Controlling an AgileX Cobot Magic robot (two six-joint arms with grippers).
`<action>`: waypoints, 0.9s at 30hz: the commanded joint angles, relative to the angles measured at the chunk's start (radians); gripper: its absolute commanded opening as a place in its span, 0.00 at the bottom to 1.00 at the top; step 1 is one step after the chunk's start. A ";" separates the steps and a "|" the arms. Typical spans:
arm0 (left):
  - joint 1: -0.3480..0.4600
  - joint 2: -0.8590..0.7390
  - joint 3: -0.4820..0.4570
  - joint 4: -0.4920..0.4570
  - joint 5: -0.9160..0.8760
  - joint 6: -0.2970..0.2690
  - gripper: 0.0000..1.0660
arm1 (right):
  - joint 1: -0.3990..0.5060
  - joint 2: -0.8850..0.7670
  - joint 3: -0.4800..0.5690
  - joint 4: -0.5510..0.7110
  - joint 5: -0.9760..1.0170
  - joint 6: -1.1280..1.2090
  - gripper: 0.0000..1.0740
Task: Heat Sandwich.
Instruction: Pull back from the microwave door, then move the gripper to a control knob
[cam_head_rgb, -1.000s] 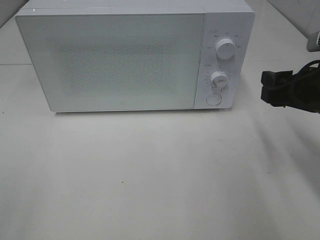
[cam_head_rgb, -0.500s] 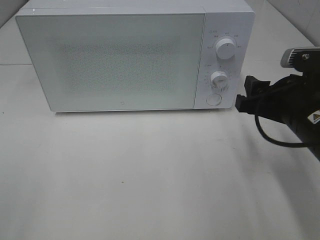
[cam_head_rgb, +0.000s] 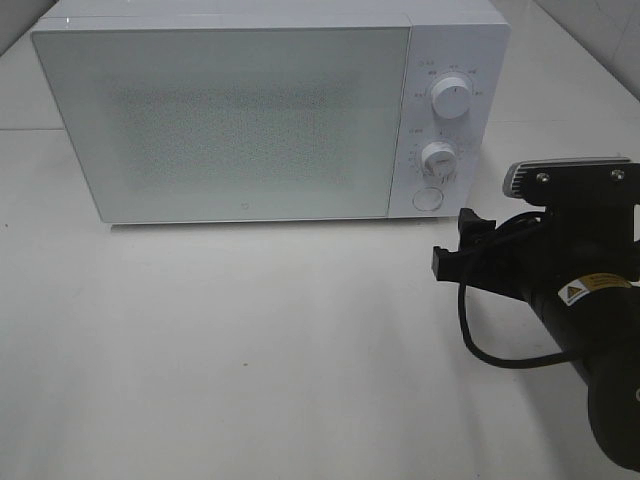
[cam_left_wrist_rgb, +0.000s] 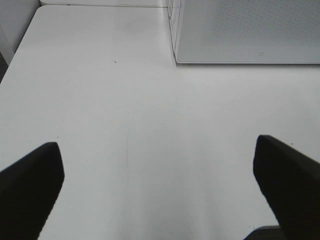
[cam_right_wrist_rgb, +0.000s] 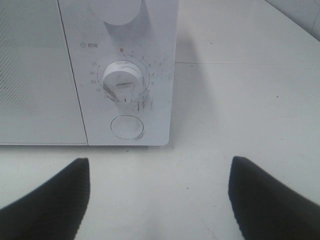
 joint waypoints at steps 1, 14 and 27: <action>0.002 -0.029 0.005 -0.003 -0.013 0.000 0.92 | 0.010 0.001 0.002 0.006 -0.109 -0.004 0.69; 0.002 -0.029 0.005 -0.003 -0.013 0.000 0.92 | 0.009 0.003 0.000 -0.001 -0.112 0.034 0.69; 0.002 -0.029 0.005 -0.003 -0.013 0.000 0.92 | -0.044 0.099 -0.118 -0.077 -0.099 0.037 0.69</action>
